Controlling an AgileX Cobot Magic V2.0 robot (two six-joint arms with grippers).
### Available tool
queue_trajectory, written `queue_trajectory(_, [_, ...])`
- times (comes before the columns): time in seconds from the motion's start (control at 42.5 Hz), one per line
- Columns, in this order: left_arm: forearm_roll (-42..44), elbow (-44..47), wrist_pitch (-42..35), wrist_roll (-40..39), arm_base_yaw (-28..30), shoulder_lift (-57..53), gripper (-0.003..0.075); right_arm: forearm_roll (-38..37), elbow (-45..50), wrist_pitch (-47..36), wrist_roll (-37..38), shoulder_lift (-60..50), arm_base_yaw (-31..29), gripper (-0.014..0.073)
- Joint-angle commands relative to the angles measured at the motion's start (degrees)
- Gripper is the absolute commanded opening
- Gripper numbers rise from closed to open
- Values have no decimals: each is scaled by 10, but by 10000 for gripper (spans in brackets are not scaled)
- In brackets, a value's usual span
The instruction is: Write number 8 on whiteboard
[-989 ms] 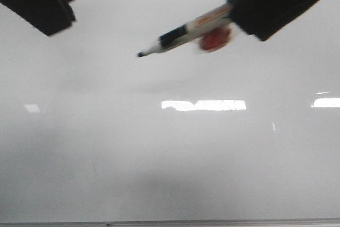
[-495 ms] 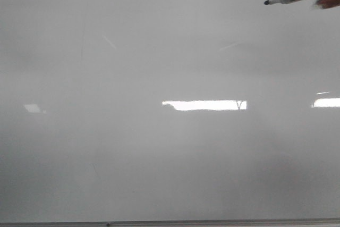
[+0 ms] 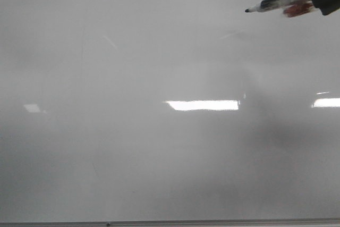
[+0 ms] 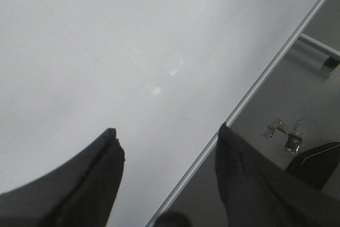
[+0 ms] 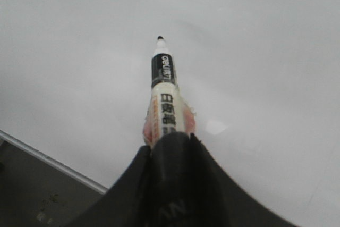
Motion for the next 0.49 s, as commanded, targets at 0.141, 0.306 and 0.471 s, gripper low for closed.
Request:
queue_trajectory(0.141, [-16,-15,-35,-6,2,-8,388,10,-80,-61,-10,49,-4,-67])
queue_trajectory(0.306, [-16,-15,-35,-6,2,-8,388,9,-110,-67,-11,85,-4,-67])
queue_trajectory(0.471, [-16,-15,-35,-6,2,-8,388,4,-121,-88,-11,115,-4,-67])
